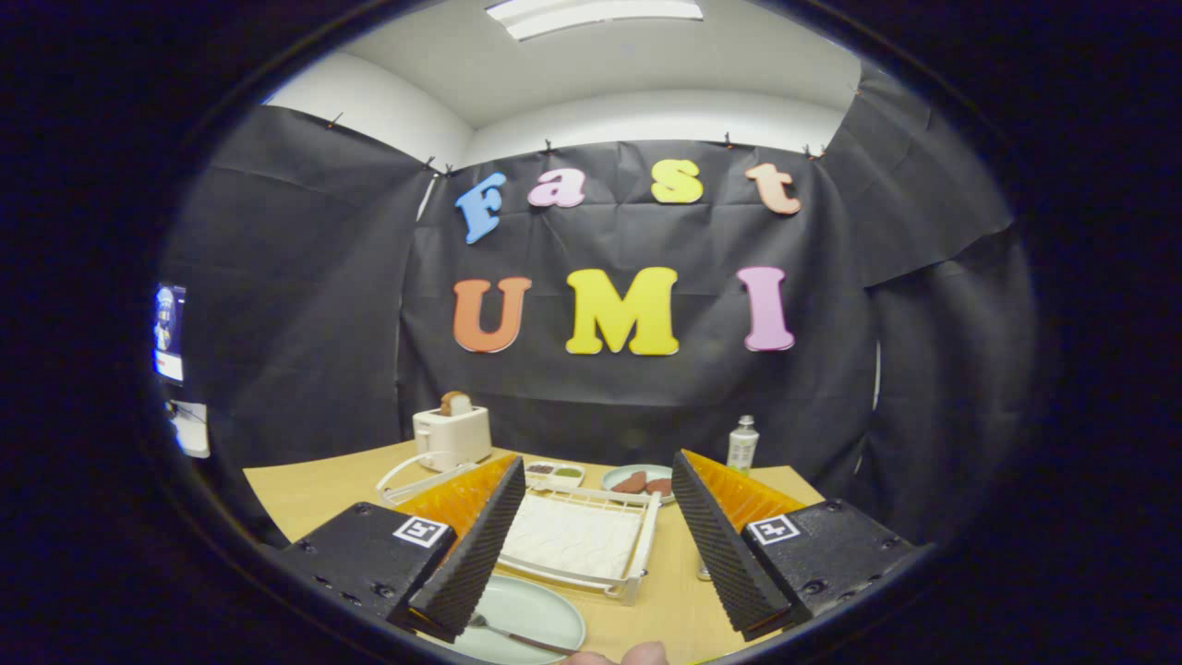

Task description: Take the plate from the dish rack, then take the spoon from the basket and place it into the plate.

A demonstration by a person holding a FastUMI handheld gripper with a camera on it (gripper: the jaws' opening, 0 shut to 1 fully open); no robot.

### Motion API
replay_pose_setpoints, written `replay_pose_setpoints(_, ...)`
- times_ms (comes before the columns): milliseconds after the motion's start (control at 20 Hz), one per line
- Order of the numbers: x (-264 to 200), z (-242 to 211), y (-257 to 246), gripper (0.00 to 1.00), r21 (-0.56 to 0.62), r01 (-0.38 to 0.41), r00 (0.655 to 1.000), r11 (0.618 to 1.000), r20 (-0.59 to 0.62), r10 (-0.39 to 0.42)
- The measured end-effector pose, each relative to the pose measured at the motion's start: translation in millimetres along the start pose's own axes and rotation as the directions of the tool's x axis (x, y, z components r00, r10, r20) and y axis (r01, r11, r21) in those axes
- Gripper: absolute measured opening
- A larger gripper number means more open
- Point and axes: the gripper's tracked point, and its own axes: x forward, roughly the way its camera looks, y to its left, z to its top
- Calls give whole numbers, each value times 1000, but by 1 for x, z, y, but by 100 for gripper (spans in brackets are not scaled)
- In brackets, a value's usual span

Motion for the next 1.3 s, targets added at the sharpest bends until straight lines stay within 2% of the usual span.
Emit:
replay_pose_setpoints(150,-16,3,1,100,9,65,997,998,33,-65)
replay_pose_setpoints(400,-20,-18,23,100,60,86,995,994,39,-89)
replay_pose_setpoints(500,-19,-24,34,100,92,85,995,992,47,-90)
replay_pose_setpoints(700,-21,-32,48,100,82,83,995,993,55,-88)
replay_pose_setpoints(850,-24,-41,65,100,88,57,998,994,28,-60)
replay_pose_setpoints(1050,-19,-48,70,100,84,77,997,993,24,-80)
replay_pose_setpoints(1300,-11,-53,88,100,124,45,999,991,23,-49)
